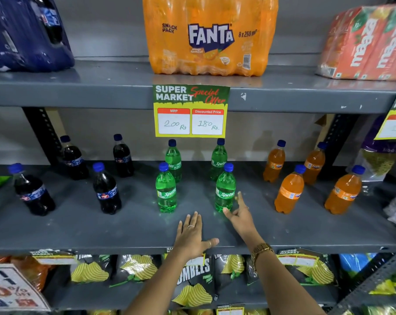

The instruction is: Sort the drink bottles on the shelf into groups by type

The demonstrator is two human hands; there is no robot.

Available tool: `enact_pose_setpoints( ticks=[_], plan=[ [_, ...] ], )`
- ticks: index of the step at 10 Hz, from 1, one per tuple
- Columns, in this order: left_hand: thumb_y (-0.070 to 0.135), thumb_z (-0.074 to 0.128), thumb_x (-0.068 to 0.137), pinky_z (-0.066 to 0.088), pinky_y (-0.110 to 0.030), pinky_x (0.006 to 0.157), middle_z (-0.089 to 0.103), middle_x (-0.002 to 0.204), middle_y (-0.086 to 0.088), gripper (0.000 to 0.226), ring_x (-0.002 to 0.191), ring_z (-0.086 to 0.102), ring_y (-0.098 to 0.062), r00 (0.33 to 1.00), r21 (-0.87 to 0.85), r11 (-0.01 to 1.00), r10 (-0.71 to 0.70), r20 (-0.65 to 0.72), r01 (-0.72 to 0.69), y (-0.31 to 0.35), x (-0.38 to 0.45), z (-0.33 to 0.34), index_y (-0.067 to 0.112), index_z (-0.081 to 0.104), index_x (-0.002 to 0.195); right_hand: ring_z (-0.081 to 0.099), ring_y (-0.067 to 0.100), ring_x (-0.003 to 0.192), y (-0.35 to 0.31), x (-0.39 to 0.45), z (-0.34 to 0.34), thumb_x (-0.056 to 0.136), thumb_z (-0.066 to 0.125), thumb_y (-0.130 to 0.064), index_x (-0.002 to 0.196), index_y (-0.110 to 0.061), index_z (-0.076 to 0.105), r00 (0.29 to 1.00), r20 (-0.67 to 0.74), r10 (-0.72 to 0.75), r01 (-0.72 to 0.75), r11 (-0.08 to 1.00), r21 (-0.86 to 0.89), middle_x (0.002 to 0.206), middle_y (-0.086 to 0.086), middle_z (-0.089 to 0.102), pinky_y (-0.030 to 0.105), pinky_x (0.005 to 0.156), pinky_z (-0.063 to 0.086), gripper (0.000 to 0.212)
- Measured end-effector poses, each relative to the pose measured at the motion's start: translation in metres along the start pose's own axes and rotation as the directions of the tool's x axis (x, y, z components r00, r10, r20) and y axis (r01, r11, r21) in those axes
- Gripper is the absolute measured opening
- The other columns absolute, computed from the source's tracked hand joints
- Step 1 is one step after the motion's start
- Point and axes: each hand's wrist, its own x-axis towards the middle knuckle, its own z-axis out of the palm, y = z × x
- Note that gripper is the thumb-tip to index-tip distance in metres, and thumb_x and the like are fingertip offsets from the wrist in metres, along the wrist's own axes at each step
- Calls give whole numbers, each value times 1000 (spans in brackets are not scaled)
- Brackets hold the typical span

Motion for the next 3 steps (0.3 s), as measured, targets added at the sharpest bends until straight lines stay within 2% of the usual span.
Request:
enact_pose_setpoints(
  ticks=[1, 2, 3],
  plan=[
    [55, 46, 90, -4, -43, 119, -6, 160, -7, 89, 147, -8, -24, 1000, -28, 1000, 2, 9, -2, 0, -4, -4, 7, 1, 149, 50, 17, 78, -4, -8, -2, 83, 64, -9, 140, -6, 21, 995, -40, 86, -81, 991, 105, 126, 16, 52, 26, 78, 39, 71],
    [50, 46, 93, 2, -45, 119, 0, 160, -9, 81, 147, -1, -27, 999, -11, 1000, 3, -55, -4, 1, -12, -9, 8, 6, 149, 48, 21, 90, -10, -18, -6, 83, 63, -8, 129, -3, 35, 994, -59, 89, -85, 994, 70, 131, 17, 45, 27, 81, 37, 54],
    [42, 42, 97, 15, -45, 118, 14, 159, -7, 65, 146, 13, -25, 954, 91, 996, 22, -298, 5, 2, -22, -20, 11, 17, 148, 51, 31, 103, -15, -37, -11, 87, 56, -8, 105, -3, 51, 994, -107, -28, 13, 989, -146, 111, 20, 56, 33, 85, 39, 20]
  ],
)
